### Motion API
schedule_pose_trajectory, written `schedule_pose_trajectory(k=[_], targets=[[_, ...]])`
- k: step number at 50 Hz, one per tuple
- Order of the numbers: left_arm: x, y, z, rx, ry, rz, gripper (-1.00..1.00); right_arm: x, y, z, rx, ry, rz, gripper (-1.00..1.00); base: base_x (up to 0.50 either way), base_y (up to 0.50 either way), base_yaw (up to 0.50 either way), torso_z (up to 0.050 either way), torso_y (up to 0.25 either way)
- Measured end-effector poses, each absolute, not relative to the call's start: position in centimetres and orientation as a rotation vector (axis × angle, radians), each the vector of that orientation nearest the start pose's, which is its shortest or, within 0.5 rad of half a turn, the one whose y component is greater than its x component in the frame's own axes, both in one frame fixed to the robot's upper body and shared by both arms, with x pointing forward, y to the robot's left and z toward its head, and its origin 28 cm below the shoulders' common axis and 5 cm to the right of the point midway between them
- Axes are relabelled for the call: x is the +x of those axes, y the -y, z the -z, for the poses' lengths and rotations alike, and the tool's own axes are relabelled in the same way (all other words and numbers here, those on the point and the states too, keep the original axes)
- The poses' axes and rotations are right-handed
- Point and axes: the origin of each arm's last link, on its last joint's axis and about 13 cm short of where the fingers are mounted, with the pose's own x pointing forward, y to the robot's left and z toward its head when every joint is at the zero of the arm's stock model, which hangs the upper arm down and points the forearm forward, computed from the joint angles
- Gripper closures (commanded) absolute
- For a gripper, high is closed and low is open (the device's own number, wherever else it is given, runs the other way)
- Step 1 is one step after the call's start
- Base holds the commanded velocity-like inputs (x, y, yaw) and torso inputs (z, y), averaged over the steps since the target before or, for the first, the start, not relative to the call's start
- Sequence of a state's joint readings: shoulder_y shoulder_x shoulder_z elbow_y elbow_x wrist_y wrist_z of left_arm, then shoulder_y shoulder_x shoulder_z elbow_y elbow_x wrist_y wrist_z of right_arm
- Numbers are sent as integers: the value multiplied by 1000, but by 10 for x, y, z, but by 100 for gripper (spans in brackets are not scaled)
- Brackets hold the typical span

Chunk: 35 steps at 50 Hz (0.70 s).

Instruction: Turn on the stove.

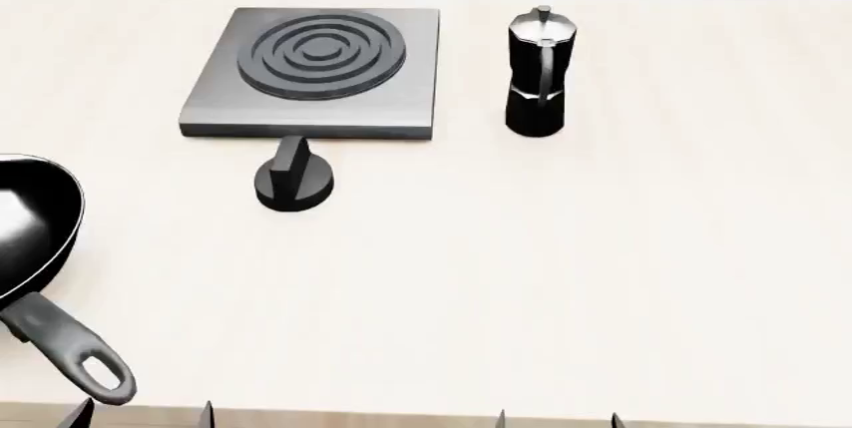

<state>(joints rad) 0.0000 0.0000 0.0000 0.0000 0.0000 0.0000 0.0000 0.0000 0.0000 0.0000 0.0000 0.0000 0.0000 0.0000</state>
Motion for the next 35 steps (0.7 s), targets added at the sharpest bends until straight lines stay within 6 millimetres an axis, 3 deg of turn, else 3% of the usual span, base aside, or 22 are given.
schedule_pose_trajectory(k=[19,35], targets=[[209,-205,-15,6,-18,-18,-100,209,97,-16,-11,-1,-13,-100,0,0,0,0,0],[201,-206,-48,8,34,-24,-100,202,98,-46,-32,25,-38,-100,0,0,0,0,0]])
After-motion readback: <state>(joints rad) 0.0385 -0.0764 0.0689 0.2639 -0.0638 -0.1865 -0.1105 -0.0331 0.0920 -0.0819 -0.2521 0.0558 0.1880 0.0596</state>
